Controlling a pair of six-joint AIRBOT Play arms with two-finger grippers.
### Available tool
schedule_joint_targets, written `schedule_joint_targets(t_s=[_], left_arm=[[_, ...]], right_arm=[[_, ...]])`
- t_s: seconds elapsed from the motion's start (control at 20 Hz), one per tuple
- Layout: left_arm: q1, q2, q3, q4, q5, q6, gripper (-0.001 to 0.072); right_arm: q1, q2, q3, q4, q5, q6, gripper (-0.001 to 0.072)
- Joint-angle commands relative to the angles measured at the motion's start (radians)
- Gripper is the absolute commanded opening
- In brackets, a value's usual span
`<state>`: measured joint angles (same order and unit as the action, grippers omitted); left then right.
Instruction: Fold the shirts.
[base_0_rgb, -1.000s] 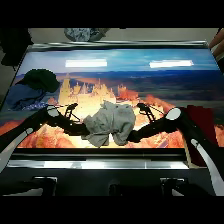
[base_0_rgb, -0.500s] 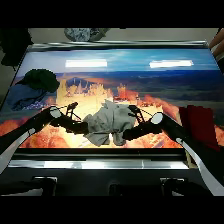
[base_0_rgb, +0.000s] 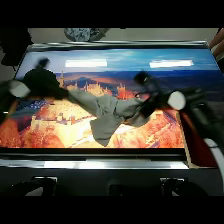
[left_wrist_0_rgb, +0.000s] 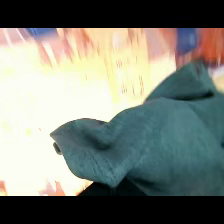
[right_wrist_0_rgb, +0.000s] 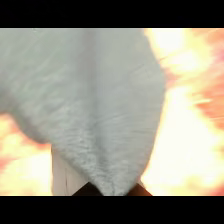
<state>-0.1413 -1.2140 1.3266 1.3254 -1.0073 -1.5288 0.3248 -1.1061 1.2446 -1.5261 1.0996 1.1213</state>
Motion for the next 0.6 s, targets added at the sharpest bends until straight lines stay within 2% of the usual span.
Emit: schedule_joint_targets(t_s=[0.0, 0.2, 0.45, 0.55], left_arm=[[0.096, 0.128, 0.306, 0.074, 0.008, -0.027, 0.0030], [0.144, 0.272, 0.502, 0.076, 0.075, -0.028, 0.0030], [0.163, 0.390, 0.504, 0.075, 0.068, -0.054, 0.0030], [0.163, 0.406, 0.504, 0.075, 0.033, -0.054, 0.0031]], right_arm=[[0.001, 0.147, 0.297, -0.422, 0.064, 0.095, 0.0048], [0.001, 0.300, 0.448, -0.425, 0.024, 0.096, 0.0048], [0.001, 0.432, 0.453, -0.412, 0.042, 0.126, 0.0048], [0.001, 0.446, 0.452, -0.412, 0.101, 0.126, 0.0048]])
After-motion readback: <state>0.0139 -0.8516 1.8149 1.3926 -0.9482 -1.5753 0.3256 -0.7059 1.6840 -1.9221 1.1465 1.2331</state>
